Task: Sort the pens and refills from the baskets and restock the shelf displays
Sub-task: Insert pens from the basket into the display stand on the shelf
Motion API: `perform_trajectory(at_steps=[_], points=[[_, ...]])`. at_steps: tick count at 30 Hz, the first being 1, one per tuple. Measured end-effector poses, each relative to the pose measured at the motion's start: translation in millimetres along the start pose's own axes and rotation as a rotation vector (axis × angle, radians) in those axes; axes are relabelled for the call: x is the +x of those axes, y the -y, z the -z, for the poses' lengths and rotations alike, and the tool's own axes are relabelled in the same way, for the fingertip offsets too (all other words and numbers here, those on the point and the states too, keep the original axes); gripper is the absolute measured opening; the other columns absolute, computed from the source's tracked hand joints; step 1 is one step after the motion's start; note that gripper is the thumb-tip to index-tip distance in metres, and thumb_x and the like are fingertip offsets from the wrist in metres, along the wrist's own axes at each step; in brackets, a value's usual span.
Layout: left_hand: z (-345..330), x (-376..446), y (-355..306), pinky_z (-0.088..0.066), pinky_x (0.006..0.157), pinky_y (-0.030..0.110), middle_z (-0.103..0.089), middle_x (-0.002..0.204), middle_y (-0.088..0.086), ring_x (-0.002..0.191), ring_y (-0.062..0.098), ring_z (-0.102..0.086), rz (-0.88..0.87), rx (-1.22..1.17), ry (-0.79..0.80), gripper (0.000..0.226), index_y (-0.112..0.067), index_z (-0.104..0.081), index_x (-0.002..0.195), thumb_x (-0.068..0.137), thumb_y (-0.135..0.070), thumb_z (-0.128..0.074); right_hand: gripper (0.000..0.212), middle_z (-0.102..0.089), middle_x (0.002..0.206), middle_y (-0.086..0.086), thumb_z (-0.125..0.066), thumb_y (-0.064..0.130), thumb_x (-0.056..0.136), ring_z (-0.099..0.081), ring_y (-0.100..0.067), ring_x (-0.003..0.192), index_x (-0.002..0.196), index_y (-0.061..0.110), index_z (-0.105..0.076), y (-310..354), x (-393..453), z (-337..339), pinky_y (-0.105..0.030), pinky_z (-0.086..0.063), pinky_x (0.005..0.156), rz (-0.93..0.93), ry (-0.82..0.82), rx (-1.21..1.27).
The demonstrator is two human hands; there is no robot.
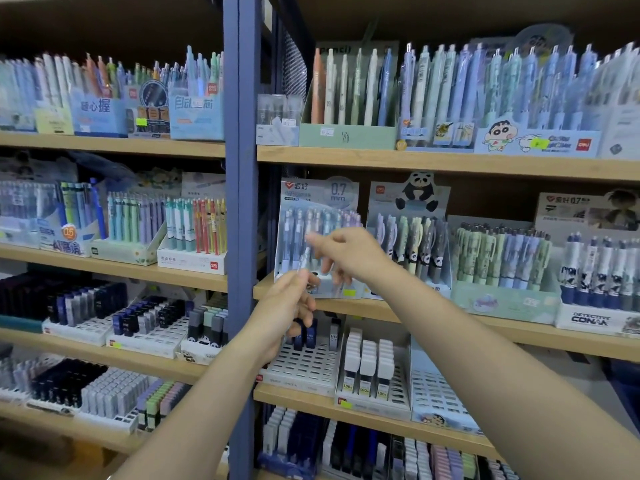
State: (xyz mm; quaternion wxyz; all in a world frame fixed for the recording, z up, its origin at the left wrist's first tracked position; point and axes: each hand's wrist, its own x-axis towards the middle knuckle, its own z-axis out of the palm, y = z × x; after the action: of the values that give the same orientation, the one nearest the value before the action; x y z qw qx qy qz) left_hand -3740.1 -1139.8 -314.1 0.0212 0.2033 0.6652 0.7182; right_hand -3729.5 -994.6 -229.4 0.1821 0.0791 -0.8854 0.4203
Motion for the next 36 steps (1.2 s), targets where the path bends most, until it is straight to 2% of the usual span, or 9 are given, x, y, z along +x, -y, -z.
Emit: perform_trajectory(at_steps=[3, 8, 13, 16, 19, 21, 24, 27, 36], points=[[-13, 3, 2, -0.031, 0.050, 0.022, -0.058, 0.076, -0.001, 0.058, 0.010, -0.050, 0.005, 0.022, -0.003, 0.036, -0.021, -0.064, 0.107, 0.105, -0.049, -0.042, 0.035, -0.072, 0.072, -0.003, -0.071, 0.041, 0.090, -0.060, -0.014, 0.051, 0.080, 0.008, -0.072, -5, -7, 2, -0.023, -0.044, 0.046, -0.016, 0.116, -0.028], [-21, 7, 10, -0.041, 0.063, 0.026, -0.059, 0.082, 0.003, 0.070, 0.013, -0.054, 0.032, -0.030, -0.048, 0.034, -0.015, -0.069, 0.106, 0.109, -0.032, -0.040, 0.019, -0.073, 0.082, -0.007, -0.065, 0.020, 0.095, -0.064, -0.015, 0.057, 0.092, 0.003, -0.071, -14, -10, 13, -0.024, -0.047, 0.049, -0.078, 0.119, 0.105], [-17, 10, 9, -0.054, 0.081, 0.031, -0.072, 0.090, 0.003, 0.087, 0.015, -0.068, -0.017, -0.048, -0.085, 0.022, -0.020, -0.075, 0.101, 0.104, -0.027, -0.054, 0.013, -0.074, 0.085, -0.007, -0.065, 0.018, 0.096, -0.066, -0.015, 0.059, 0.091, 0.007, -0.070, -15, -13, 14, -0.025, -0.050, 0.051, -0.059, 0.041, 0.178], [-10, 16, 8, -0.054, 0.092, 0.037, -0.075, 0.101, -0.001, 0.101, 0.019, -0.068, -0.014, -0.042, -0.283, 0.013, -0.023, -0.075, 0.099, 0.098, -0.029, -0.064, 0.012, -0.072, 0.084, -0.004, -0.062, 0.017, 0.098, -0.065, -0.012, 0.055, 0.089, 0.012, -0.068, -9, -8, 19, -0.026, -0.052, 0.050, -0.003, -0.149, 0.193], [1, 24, 9, -0.048, 0.079, 0.030, -0.067, 0.112, 0.000, 0.097, 0.015, -0.062, -0.077, 0.051, -0.576, 0.004, -0.025, -0.067, 0.098, 0.095, -0.026, -0.066, 0.012, -0.072, 0.085, -0.003, -0.061, 0.021, 0.099, -0.064, -0.010, 0.051, 0.093, 0.013, -0.068, -2, 1, 27, -0.031, -0.054, 0.052, 0.064, -0.349, 0.203], [8, 33, 11, -0.047, 0.079, 0.031, -0.059, 0.118, 0.003, 0.095, 0.015, -0.059, -0.115, 0.179, -0.671, 0.012, -0.026, -0.064, 0.103, 0.092, -0.026, -0.069, 0.012, -0.072, 0.084, 0.001, -0.061, 0.024, 0.099, -0.064, -0.009, 0.051, 0.092, 0.016, -0.068, 0, 7, 28, -0.028, -0.053, 0.052, 0.099, -0.418, 0.152], [12, 45, 20, -0.050, 0.096, 0.046, -0.054, 0.122, 0.001, 0.112, 0.023, -0.056, -0.121, 0.322, -0.602, 0.039, -0.026, -0.060, 0.125, 0.089, -0.033, -0.074, 0.012, -0.072, 0.084, 0.003, -0.061, 0.026, 0.098, -0.065, -0.008, 0.052, 0.090, 0.018, -0.068, 2, 14, 22, -0.026, -0.055, 0.058, 0.131, -0.409, 0.038], [14, 49, 28, -0.050, 0.097, 0.046, -0.057, 0.127, -0.001, 0.115, 0.021, -0.056, -0.082, 0.284, -0.503, 0.055, -0.028, -0.053, 0.137, 0.088, -0.040, -0.074, 0.012, -0.071, 0.088, 0.003, -0.061, 0.027, 0.099, -0.068, -0.011, 0.057, 0.095, 0.017, -0.068, 2, 17, 14, -0.034, -0.059, 0.065, 0.122, -0.361, -0.042], [20, 48, 33, -0.043, 0.087, 0.032, -0.057, 0.125, 0.001, 0.111, 0.018, -0.056, -0.098, 0.146, -0.447, 0.051, -0.030, -0.053, 0.137, 0.090, -0.035, -0.074, 0.028, -0.072, 0.075, -0.002, -0.061, 0.029, 0.098, -0.068, -0.015, 0.052, 0.081, 0.010, -0.069, -2, 34, 2, -0.045, -0.062, 0.069, 0.031, -0.319, -0.208]])
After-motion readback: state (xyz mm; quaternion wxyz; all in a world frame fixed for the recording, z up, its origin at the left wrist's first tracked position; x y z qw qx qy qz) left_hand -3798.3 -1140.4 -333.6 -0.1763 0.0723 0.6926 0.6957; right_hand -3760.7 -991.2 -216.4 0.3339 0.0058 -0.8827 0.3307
